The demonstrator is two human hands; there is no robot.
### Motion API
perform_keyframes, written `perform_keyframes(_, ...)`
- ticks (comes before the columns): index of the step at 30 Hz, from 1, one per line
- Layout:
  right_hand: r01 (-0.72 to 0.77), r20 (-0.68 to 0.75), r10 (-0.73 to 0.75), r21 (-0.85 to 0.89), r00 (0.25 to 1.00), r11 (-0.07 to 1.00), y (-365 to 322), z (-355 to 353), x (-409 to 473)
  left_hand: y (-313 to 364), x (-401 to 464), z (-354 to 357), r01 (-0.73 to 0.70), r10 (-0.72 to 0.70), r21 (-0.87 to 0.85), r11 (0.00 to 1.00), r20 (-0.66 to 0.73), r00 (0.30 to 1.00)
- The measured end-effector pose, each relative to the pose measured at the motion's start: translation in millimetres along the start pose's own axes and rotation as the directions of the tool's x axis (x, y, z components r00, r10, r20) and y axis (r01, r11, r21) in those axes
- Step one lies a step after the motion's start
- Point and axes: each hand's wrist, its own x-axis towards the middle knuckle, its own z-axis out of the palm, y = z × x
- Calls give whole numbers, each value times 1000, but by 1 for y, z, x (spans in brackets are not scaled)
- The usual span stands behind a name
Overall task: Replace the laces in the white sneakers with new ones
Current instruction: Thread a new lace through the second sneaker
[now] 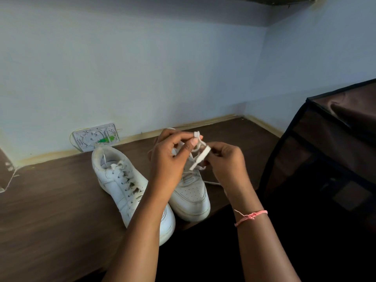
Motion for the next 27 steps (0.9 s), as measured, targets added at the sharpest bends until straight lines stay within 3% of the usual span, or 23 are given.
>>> perform_keyframes(3,-71,-144,93,151,985,986,1,-8,4,-19,-4,-9,156,-182,242,958,91,979)
perform_keyframes(6,-74,-192,164,406,967,911,-6,-14,4,-30,-14,-12,168,-331,503,848,253,909)
perform_keyframes(9,-69,-229,208,500,951,863,-10,-15,4,-32,-16,-11,132,-360,566,814,313,879)
perform_keyframes(14,-109,-283,264,465,922,878,-10,-18,30,-36,-17,-11,124,-382,583,803,343,858)
perform_keyframes(17,-197,-253,274,292,928,936,1,-9,66,-38,-18,-10,119,-385,589,799,349,854)
perform_keyframes(21,-307,82,312,-67,946,949,10,9,99,-39,-18,-10,133,-389,569,811,355,850)
perform_keyframes(24,-100,60,129,-349,990,932,6,10,106,-40,-18,-11,158,-396,540,827,359,845)
perform_keyframes(27,93,74,-59,-631,995,771,10,2,88,-40,-18,-11,157,-398,552,819,349,848)
